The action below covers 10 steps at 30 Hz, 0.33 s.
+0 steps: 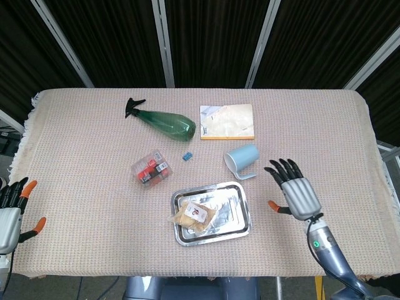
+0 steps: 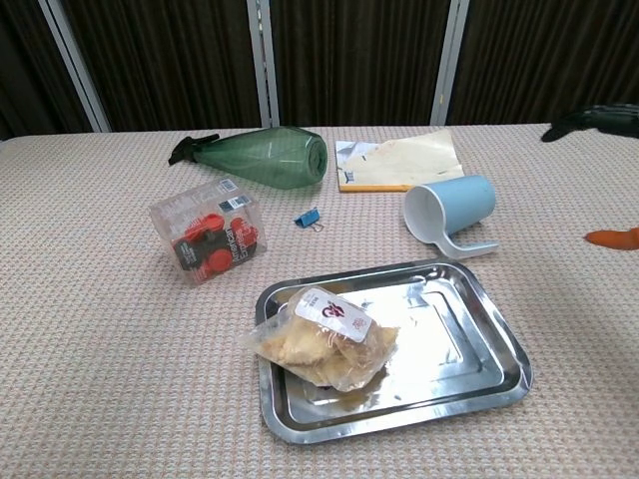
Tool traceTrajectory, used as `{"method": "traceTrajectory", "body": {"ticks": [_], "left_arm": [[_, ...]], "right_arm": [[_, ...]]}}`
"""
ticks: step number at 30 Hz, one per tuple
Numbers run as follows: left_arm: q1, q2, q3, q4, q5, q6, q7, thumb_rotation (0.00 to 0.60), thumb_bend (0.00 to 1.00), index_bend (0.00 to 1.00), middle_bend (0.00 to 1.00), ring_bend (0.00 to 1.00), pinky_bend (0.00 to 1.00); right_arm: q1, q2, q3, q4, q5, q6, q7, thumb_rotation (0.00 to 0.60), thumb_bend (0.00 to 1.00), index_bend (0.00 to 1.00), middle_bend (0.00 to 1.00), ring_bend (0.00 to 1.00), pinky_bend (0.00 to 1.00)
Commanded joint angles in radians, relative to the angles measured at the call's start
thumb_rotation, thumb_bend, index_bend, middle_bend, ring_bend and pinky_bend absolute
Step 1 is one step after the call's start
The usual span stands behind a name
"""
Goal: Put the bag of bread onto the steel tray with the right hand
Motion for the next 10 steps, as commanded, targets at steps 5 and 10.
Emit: {"method": "traceTrajectory", "body": {"ticks": [5,10], "left_arm": [[0.011,-0.003,0.006,-0.004,0.03,0.032,-0.004,0.6,0.28,0.09,0.0,0.0,0.0],[0.019,-0.015,0.006,0.01,0.045,0.055,-0.002,0.6,0.28,0.09,0.0,0.0,0.0]], "right_arm": [[-0.126,0.002,-0.044,0.058,-0.025,0.155,0.012,0.6,0.17,0.15,0.07,0.0,0.02],[-0.188,-0.008,-0.055,0.07,-0.014,0.22,0.01,0.6,0.17,0.15,0.06,0.0,0.02]]}}
